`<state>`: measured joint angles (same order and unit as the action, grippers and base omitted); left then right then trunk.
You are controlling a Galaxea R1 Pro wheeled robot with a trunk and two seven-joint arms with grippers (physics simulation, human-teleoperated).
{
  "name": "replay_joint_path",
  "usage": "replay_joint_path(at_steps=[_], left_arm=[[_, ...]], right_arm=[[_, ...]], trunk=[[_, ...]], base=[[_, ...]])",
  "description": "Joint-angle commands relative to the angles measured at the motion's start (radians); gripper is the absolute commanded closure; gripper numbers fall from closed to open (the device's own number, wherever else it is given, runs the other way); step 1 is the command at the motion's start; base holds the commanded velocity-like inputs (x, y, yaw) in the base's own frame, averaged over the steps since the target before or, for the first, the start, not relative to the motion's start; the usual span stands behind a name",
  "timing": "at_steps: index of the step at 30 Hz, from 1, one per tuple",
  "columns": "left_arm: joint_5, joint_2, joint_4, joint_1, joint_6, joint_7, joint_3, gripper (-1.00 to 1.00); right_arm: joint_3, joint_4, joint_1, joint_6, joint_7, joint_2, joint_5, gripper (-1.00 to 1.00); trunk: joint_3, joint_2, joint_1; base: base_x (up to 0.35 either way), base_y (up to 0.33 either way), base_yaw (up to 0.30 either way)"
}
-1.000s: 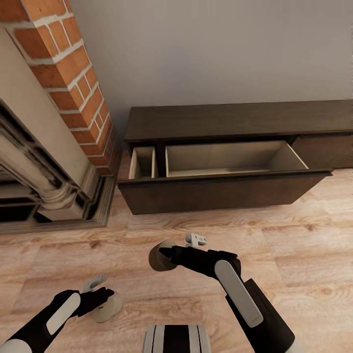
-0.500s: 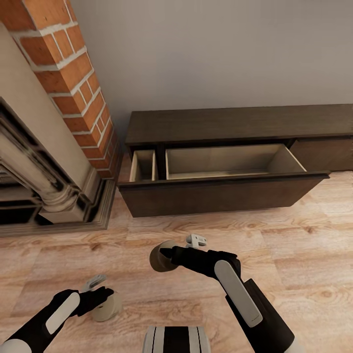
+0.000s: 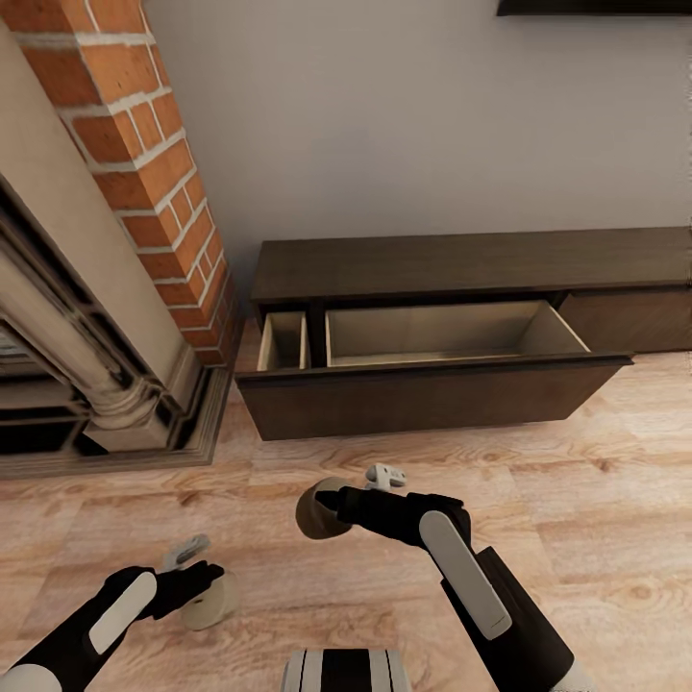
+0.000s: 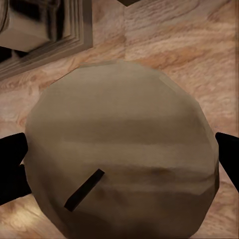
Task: Place each of the two pumpkins and all three candles from the living room inside a cabinet in the living room (use any cabinet), then make sure every cabinet is closed, and position the cauldron so it is next to a table in the living room.
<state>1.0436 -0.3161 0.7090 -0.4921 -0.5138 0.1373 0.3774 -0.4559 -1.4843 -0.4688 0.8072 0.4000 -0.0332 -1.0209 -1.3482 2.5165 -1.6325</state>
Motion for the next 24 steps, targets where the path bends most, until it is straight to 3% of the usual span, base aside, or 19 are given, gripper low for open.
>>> replay_joint_path(at_steps=[1, 4, 6, 9, 10, 12, 15, 19, 22, 24], left_arm=[[0.011, -0.001, 0.003, 0.000, -0.001, 0.010, 0.006, 1.00], [0.012, -0.006, 0.013, 0.000, -0.029, 0.012, 0.006, 1.00], [0.010, -0.012, 0.054, -0.001, -0.099, 0.014, -0.007, 1.00], [0.008, -0.016, 0.115, -0.002, -0.194, 0.020, -0.057, 1.00], [0.003, -0.020, 0.167, -0.001, -0.309, 0.023, -0.111, 1.00], [-0.002, -0.022, 0.187, -0.002, -0.368, 0.037, -0.138, 1.00], [0.002, -0.031, 0.244, -0.002, -0.412, 0.110, -0.162, 1.00], [0.012, -0.026, 0.362, -0.002, -0.468, 0.259, -0.187, 1.00], [0.015, -0.023, 0.430, -0.002, -0.477, 0.320, -0.191, 1.00], [0.015, -0.023, 0.449, -0.002, -0.478, 0.324, -0.193, 1.00]], right_arm=[[0.000, 0.003, -0.001, 0.002, 0.010, 0.000, -0.012, 1.00], [0.002, 0.009, -0.001, 0.005, 0.012, -0.001, -0.013, 1.00], [0.003, 0.010, -0.001, 0.005, 0.013, 0.000, -0.013, 1.00], [0.003, 0.010, -0.001, 0.006, 0.014, 0.003, -0.013, 1.00], [0.004, 0.011, -0.001, 0.007, 0.014, 0.023, -0.014, 1.00], [0.005, 0.014, -0.001, 0.007, 0.012, 0.045, -0.018, 1.00], [0.006, 0.023, -0.001, 0.007, 0.012, 0.069, -0.044, 1.00], [0.006, 0.032, -0.001, 0.006, 0.013, 0.094, -0.060, 1.00], [0.006, 0.034, -0.001, 0.007, 0.015, 0.100, -0.062, 1.00], [0.006, 0.036, -0.001, 0.007, 0.015, 0.100, -0.063, 1.00]], trunk=[[0.003, 0.000, 0.001], [0.015, -0.001, 0.002], [0.023, -0.001, 0.003], [0.034, -0.002, 0.004], [0.038, -0.002, 0.005], [0.046, -0.003, 0.006], [0.057, -0.003, 0.007], [0.073, -0.004, 0.009], [0.084, -0.005, 0.010], [0.092, -0.005, 0.011]], base=[[0.000, 0.000, 0.000], [0.000, 0.000, 0.000], [0.000, 0.000, 0.000], [-0.020, 0.000, 0.000], [-0.271, 0.000, 0.000], [-0.308, 0.000, 0.000], [-0.219, 0.000, 0.000], [-0.040, 0.000, 0.000], [-0.007, 0.000, 0.000], [0.000, 0.000, 0.000]])
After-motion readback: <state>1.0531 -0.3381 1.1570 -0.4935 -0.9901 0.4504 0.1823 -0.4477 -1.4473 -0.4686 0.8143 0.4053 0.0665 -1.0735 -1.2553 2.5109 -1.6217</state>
